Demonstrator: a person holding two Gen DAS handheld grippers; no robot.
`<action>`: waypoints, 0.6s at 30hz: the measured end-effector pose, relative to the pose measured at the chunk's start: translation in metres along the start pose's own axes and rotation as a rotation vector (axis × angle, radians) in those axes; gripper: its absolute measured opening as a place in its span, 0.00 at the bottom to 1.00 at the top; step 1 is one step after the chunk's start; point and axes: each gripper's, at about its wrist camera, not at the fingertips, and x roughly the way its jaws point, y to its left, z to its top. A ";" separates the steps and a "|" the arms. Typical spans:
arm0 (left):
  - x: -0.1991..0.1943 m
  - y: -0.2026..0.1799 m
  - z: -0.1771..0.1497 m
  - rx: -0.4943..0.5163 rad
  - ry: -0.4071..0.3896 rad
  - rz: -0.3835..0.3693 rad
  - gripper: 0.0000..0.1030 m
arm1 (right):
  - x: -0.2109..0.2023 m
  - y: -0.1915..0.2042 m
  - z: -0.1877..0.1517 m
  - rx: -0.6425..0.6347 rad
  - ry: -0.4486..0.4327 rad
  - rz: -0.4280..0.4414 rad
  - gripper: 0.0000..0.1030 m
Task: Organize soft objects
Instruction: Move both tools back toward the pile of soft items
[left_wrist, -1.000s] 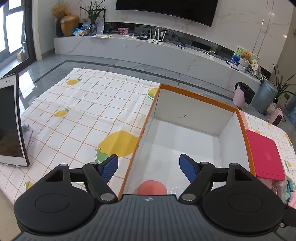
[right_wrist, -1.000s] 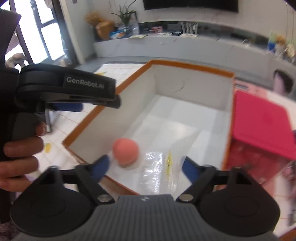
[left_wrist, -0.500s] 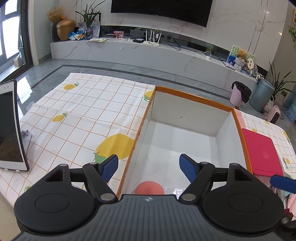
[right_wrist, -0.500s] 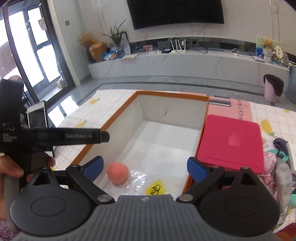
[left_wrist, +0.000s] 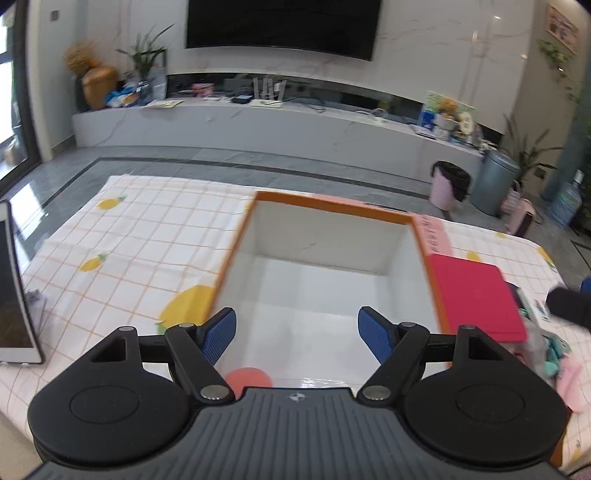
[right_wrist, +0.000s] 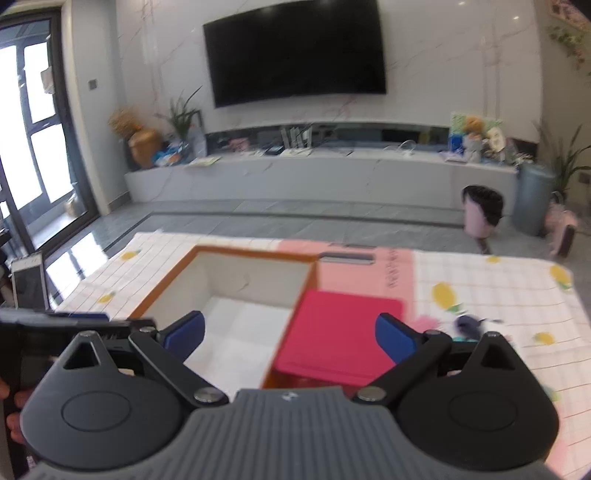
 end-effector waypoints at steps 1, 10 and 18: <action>-0.001 -0.005 -0.001 0.009 0.002 -0.009 0.86 | -0.005 -0.006 0.002 0.000 -0.011 -0.015 0.94; -0.007 -0.068 -0.012 0.126 0.003 -0.122 0.86 | -0.059 -0.058 -0.002 -0.015 -0.059 -0.208 0.97; -0.003 -0.116 -0.033 0.203 0.024 -0.195 0.86 | -0.041 -0.125 -0.050 0.071 0.171 -0.300 0.97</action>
